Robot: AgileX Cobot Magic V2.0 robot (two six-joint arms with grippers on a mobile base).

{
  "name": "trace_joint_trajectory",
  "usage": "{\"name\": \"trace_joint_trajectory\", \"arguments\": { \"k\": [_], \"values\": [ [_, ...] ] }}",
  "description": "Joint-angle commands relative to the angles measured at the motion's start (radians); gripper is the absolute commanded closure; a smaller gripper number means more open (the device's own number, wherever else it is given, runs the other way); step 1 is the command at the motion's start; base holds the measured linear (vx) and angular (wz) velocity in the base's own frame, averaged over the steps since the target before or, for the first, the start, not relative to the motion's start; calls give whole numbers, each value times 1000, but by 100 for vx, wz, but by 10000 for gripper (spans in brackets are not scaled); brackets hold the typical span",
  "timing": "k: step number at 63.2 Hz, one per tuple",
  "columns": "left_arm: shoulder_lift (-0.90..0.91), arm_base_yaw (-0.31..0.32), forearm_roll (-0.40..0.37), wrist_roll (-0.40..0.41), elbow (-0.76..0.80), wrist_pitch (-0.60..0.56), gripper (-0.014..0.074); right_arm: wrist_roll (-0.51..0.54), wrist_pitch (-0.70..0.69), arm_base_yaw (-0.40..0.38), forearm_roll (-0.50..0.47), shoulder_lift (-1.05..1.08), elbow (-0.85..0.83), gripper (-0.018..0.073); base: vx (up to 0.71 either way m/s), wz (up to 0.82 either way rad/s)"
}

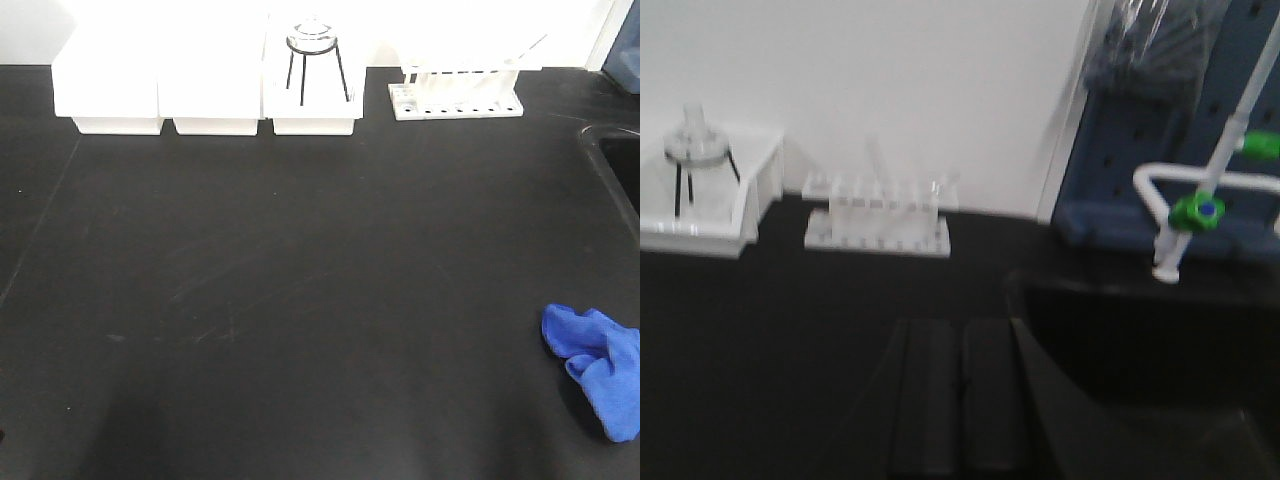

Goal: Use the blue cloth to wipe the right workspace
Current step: 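Move the right gripper toward the blue cloth near the sink, then close the right gripper on the blue cloth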

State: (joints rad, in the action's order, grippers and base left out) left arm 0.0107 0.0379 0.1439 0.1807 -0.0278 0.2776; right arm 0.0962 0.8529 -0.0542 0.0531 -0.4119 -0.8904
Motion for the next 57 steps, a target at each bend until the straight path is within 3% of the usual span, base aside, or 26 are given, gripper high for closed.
{"name": "trace_joint_trajectory", "arguments": {
  "k": [1, 22, 29, 35, 48, 57],
  "values": [
    [15, 4, 1, 8, -30, -79, 602, -2, 113, -1, 20, -131, -128, 567, 0, 0],
    [15, 4, 1, 8, -30, -79, 602, -2, 304, -1, -7, -365, -176, 518, 0, 0],
    [15, 4, 1, 8, -30, -79, 602, 4, 361, -1, 1, -441, -176, 416, 0, 0],
    [15, 4, 1, 8, -30, -79, 602, 4, 370, -1, 3, -504, -175, 272, 0, 0],
    [15, 4, 1, 8, -30, -79, 602, 2, 285, -1, 30, -597, -42, -8, 0, 0],
    [15, 4, 1, 8, -30, -79, 602, 3, 111, -1, 30, -622, 121, -49, 0, 0]
  ]
}}
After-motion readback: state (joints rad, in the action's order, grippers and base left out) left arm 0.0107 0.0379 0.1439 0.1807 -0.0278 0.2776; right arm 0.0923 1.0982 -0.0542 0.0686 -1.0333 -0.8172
